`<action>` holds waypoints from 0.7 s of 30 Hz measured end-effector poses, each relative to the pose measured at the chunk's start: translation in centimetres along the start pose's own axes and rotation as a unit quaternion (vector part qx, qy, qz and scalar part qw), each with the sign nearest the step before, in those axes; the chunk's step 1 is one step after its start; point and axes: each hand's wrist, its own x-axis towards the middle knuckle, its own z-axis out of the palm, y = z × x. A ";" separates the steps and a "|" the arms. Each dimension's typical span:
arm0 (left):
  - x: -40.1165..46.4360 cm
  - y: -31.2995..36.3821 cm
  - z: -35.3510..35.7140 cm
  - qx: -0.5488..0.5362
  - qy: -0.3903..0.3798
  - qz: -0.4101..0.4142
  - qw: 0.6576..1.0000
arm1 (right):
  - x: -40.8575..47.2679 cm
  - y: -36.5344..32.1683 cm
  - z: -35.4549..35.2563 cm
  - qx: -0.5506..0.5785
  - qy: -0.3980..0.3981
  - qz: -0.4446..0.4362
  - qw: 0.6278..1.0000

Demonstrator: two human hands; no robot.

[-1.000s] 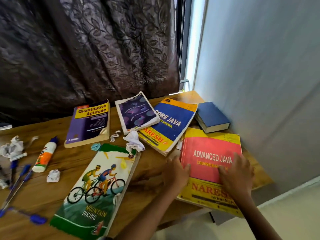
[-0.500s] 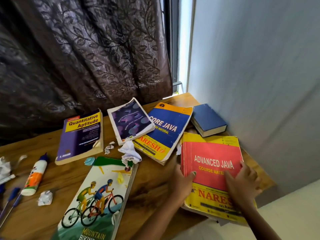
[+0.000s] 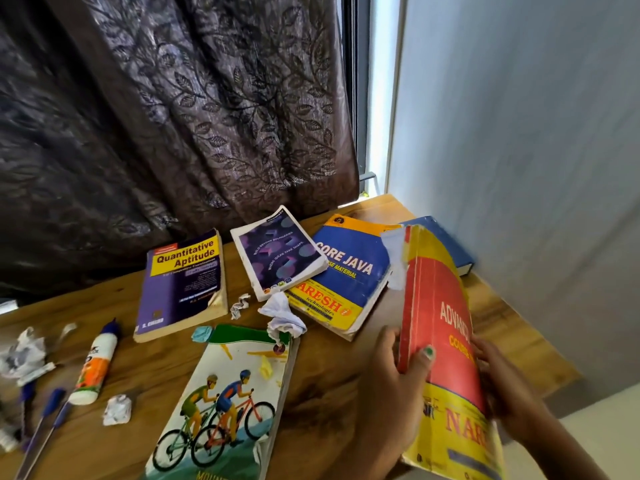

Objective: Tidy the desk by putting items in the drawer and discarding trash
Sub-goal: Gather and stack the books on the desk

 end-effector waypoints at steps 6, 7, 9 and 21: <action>-1.5 -1.2 -3.1 -0.126 0.019 0.002 0.992 | -0.1 0.4 1.9 0.163 -0.122 0.095 0.974; -1.7 -1.8 -3.8 -0.133 0.031 -0.006 0.991 | -0.1 0.1 1.9 0.159 -0.123 0.078 0.976; -2.0 -3.2 -5.2 -0.131 0.067 -0.022 0.989 | 0.1 -0.7 1.9 0.142 -0.114 0.051 0.982; -3.1 -8.7 -7.3 0.036 0.117 -0.217 0.968 | 3.0 0.1 4.5 -0.259 -0.010 -0.148 0.954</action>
